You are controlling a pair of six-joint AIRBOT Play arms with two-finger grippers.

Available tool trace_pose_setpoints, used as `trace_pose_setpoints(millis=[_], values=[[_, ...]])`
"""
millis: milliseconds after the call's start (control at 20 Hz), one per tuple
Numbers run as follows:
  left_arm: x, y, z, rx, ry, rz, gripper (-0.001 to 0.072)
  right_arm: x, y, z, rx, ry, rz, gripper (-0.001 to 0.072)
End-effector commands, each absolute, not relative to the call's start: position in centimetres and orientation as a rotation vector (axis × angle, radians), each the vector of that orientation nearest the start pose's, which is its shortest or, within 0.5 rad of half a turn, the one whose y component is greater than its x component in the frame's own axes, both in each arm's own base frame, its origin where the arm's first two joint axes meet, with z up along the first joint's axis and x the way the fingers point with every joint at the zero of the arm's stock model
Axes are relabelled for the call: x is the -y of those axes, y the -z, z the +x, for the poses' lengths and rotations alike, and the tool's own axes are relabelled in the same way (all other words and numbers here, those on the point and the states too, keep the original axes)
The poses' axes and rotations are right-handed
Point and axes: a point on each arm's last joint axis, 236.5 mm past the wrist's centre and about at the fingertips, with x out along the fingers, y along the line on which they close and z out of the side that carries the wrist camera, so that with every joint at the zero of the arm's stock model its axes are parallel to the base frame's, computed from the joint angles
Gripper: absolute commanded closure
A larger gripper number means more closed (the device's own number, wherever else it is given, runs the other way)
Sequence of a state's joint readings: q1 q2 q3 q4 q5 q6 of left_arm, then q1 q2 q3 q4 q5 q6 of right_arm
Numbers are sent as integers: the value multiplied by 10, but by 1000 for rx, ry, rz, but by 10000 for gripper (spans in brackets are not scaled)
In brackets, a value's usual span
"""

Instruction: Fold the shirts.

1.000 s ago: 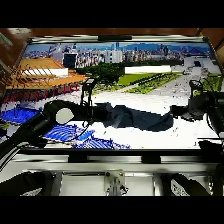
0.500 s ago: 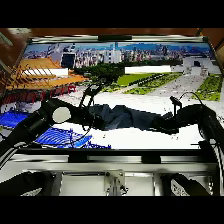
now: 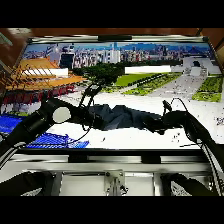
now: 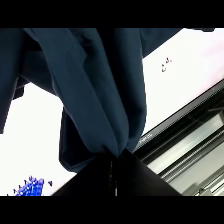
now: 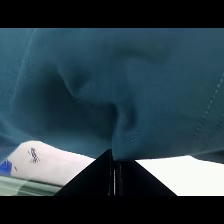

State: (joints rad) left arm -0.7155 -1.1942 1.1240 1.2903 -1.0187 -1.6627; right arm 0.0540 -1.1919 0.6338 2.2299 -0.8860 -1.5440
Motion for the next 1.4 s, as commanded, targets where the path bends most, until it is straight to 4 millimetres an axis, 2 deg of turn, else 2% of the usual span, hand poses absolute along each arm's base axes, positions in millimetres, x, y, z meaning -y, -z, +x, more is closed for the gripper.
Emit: trace_pose_setpoints(millis=[0,100,200,350,500,650,750,850,950,1100,1250,1350], values=[[304,-48,269,-1163,714,71,677,-130,78,308,-1349,-134,699,658],[303,-47,270,-1161,710,79,677,-129,55,325,-1279,-163,675,659],[301,-46,269,-1169,707,81,677,-124,20,350,-1167,-187,628,660],[298,-44,265,-1190,706,88,677,-109,-44,400,-948,-195,524,660],[292,-45,266,-1188,694,113,677,-93,-112,438,-750,-188,422,660],[271,-51,269,-1183,653,155,678,-63,-166,459,-618,-118,273,660],[245,-68,280,-1153,595,177,677,-42,-200,466,-544,-72,237,660],[218,-105,301,-1052,528,158,678,-23,-236,471,-468,-42,253,660],[194,-158,323,-923,470,91,678,-8,-271,472,-400,-20,256,660],[149,-239,347,-731,370,8,677,3,-317,466,-321,-6,247,659],[100,-302,358,-576,258,-18,677,18,-363,456,-224,26,211,659],[68,-338,358,-490,179,-49,677,30,-397,440,-148,60,176,659]])
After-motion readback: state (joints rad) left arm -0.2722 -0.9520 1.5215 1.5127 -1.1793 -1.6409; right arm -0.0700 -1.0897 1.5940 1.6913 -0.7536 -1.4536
